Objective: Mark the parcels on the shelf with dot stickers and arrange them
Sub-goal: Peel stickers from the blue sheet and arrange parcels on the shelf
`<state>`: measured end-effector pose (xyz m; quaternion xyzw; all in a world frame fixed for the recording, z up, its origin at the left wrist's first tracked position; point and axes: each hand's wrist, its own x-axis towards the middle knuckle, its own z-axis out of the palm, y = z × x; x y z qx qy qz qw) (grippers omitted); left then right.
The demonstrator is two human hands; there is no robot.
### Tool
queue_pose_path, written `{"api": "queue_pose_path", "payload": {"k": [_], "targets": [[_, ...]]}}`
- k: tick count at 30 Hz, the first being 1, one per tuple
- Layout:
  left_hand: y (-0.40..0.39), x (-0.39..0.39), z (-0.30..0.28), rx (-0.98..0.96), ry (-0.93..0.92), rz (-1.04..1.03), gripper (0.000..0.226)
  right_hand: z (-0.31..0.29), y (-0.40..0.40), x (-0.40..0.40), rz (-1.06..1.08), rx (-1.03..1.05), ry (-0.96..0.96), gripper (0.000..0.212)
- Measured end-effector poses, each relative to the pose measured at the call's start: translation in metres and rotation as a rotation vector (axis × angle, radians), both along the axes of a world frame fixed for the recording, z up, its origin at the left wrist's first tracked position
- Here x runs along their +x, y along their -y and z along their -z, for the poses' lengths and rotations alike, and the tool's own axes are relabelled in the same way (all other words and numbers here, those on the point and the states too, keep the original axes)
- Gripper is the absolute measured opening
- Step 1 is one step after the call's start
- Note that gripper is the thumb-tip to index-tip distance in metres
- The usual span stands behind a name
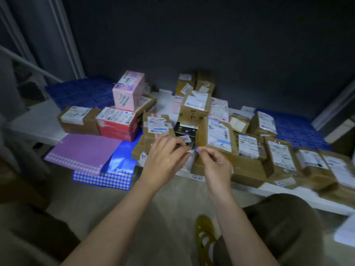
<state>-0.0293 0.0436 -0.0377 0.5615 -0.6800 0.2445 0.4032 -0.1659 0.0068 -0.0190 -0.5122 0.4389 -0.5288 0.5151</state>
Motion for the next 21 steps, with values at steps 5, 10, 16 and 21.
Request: {"api": "queue_pose_path", "payload": {"k": [5,10,16,21], "targets": [[0.037,-0.037,-0.011,0.31,-0.3,0.049,0.035,-0.013,0.047,-0.061,0.128,0.02,-0.079,0.018],[0.07,-0.058,-0.015,0.644,-0.752,-0.013,0.052,-0.009,0.096,-0.091,0.058,0.186,-0.23,0.019],[0.083,-0.064,-0.009,0.806,-1.035,-0.019,0.059,-0.002,0.115,-0.089,-0.068,0.181,-0.357,0.014],[0.086,-0.068,-0.007,0.826,-1.014,-0.048,0.055,0.001,0.114,-0.09,-0.113,0.069,-0.418,0.013]]}}
